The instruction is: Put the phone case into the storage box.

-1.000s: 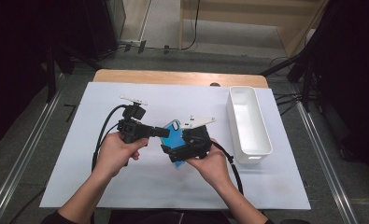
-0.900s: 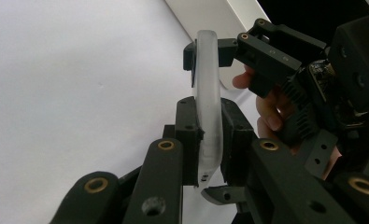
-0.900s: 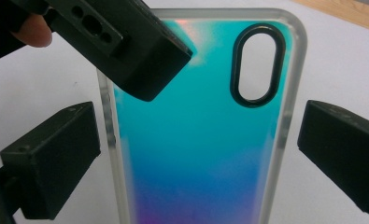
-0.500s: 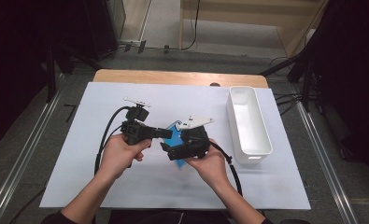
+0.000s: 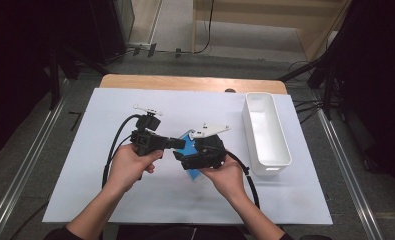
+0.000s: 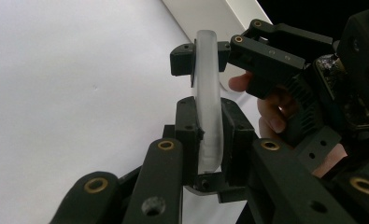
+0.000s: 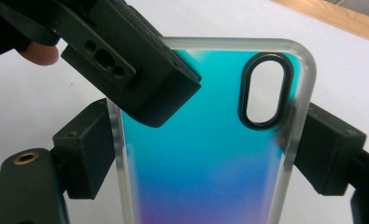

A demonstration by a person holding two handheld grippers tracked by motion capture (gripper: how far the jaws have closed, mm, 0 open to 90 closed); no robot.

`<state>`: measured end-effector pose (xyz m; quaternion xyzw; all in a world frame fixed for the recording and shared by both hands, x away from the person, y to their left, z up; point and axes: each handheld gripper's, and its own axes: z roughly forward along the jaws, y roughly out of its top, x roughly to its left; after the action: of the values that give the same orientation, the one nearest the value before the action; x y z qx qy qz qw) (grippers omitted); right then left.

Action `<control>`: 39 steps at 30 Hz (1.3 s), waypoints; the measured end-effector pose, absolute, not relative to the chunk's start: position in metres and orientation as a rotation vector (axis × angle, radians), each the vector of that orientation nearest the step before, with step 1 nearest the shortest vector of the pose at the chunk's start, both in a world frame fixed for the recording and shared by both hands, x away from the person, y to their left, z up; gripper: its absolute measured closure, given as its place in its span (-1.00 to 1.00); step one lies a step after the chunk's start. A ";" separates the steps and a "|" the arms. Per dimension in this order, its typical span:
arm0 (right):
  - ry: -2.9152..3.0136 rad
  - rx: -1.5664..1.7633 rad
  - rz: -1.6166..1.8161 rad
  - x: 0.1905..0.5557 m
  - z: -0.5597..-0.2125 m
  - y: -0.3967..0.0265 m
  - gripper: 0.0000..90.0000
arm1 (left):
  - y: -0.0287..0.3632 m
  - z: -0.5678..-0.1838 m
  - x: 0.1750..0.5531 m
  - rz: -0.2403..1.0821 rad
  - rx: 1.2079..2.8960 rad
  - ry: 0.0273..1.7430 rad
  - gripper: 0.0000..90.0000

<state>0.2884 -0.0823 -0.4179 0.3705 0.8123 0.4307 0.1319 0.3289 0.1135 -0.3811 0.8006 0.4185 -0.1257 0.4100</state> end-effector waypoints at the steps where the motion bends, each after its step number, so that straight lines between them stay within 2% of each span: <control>1: 2.361 1.076 1.249 0.288 -0.418 -0.082 -0.67 | 0.114 -0.381 0.329 -0.317 2.016 1.053 0.75; 6: 2.373 1.075 1.242 0.289 -0.416 -0.083 -0.66 | 0.114 -0.381 0.329 -0.322 2.009 1.047 0.71; 11: 2.402 1.067 1.237 0.290 -0.416 -0.082 -0.66 | 0.115 -0.380 0.330 -0.323 2.010 1.046 0.42; 19: 2.470 0.993 1.252 0.292 -0.415 -0.085 -0.66 | 0.120 -0.379 0.334 -0.393 1.995 0.982 0.11; 25: 2.541 0.941 1.296 0.295 -0.415 -0.090 -0.66 | 0.122 -0.376 0.335 -0.389 2.006 0.911 -0.09; 33: 2.642 0.869 1.328 0.299 -0.415 -0.099 -0.66 | 0.125 -0.372 0.333 -0.349 2.055 0.830 -0.23; 35: 2.669 0.826 1.318 0.299 -0.414 -0.101 -0.66 | 0.125 -0.371 0.332 -0.310 2.067 0.796 -0.23; 39: 2.704 0.761 1.310 0.299 -0.411 -0.104 -0.66 | 0.127 -0.369 0.332 -0.319 2.063 0.765 -0.24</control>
<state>0.2989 -0.1037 -0.4115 0.2456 0.8722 0.4225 0.0212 0.3320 0.1269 -0.3692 0.8319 0.3084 -0.1285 0.4432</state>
